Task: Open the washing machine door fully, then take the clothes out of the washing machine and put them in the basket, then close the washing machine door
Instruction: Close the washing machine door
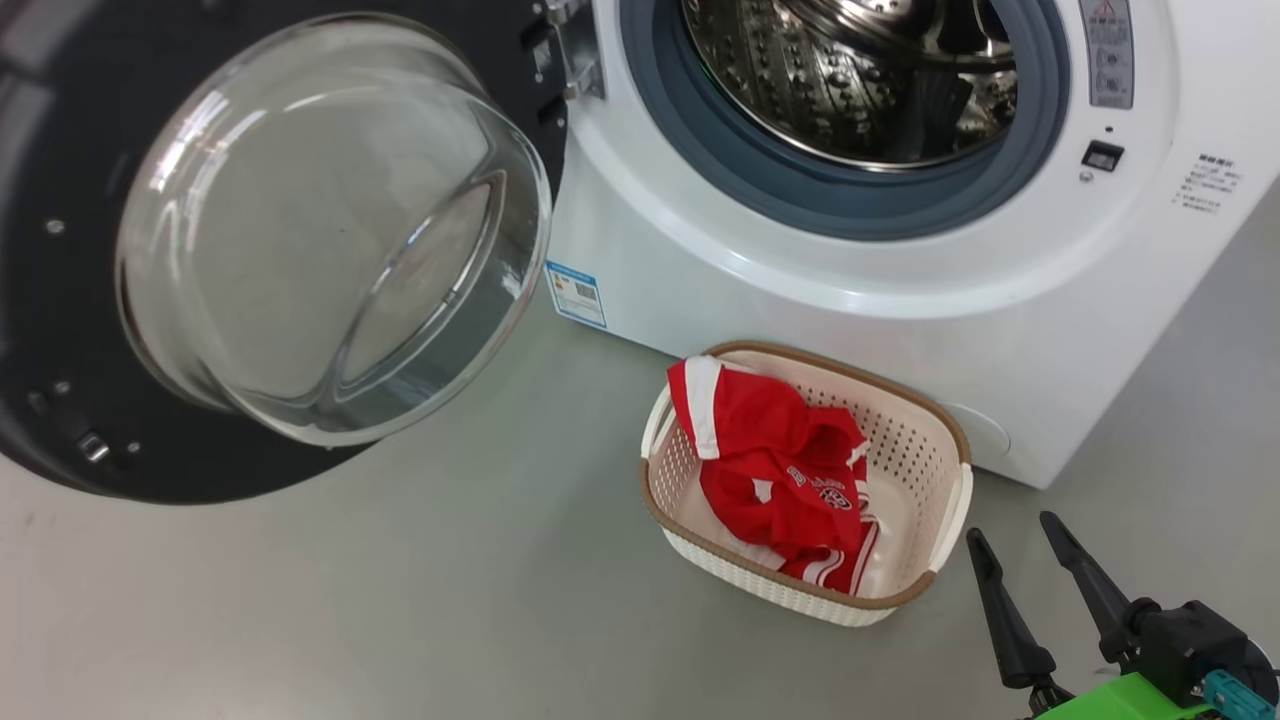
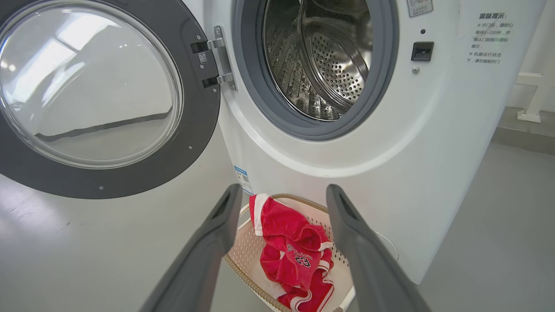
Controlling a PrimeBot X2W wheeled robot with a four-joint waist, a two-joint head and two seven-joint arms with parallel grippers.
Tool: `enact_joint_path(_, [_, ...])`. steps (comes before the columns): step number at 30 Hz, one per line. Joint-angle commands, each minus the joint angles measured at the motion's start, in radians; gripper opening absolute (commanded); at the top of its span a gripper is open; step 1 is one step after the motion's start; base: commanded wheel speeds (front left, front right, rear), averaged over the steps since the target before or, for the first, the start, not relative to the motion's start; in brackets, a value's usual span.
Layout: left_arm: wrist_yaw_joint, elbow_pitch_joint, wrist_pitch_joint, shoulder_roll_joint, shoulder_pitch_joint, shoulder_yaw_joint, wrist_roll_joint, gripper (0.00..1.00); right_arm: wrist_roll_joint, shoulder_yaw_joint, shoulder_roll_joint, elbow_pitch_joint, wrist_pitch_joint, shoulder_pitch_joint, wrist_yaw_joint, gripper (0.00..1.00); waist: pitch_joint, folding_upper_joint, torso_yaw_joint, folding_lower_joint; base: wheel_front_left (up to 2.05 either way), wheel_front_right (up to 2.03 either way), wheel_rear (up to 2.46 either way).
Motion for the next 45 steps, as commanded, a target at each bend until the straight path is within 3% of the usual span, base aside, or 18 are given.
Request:
enact_joint_path(1, [-0.006,0.051,0.024,0.108,-0.062,-0.001,-0.042,0.00,-0.012,0.021,-0.017,-0.027,-0.006,-0.019,0.006,1.00,0.022,0.0000,-0.014,0.0000,0.00,0.00,0.00])
enact_joint_path(8, [-0.006,0.357,0.139,0.238,-0.200,-0.095,-0.218,0.00,-0.015,0.029,-0.032,-0.029,-0.006,-0.031,0.006,1.00,0.072,0.0000,-0.033,0.0000,0.00,0.00,0.00])
enact_joint_path(11, [-0.007,0.485,0.278,0.279,-0.249,-0.151,-0.298,0.00,-0.013,0.035,-0.041,-0.030,-0.006,-0.041,0.006,1.00,0.093,0.0000,-0.046,0.0000,0.00,0.00,0.00])
enact_joint_path(18, [-0.007,0.574,0.477,0.333,-0.272,-0.223,-0.390,0.00,-0.010,0.038,-0.046,-0.033,-0.006,-0.056,0.006,1.00,0.112,0.0000,-0.063,0.0000,0.00,0.00,0.00])
enact_joint_path(24, [-0.007,0.567,0.623,0.353,-0.234,-0.283,-0.451,0.00,-0.010,0.032,-0.041,-0.032,-0.006,-0.057,0.006,1.00,0.107,0.0000,-0.074,0.0000,0.00,0.00,0.00])
enact_joint_path(31, [-0.007,0.517,0.677,0.359,-0.196,-0.326,-0.507,0.00,-0.009,0.017,-0.037,-0.033,-0.006,-0.051,0.006,1.00,0.097,0.0000,-0.076,0.0000,0.00,0.00,0.00])
enact_joint_path(45, [-0.007,0.266,0.791,0.390,-0.067,-0.451,-0.671,0.00,-0.010,0.003,-0.016,-0.032,-0.006,-0.034,0.006,1.00,0.055,0.0000,-0.073,0.0000,0.00,0.00,0.00])
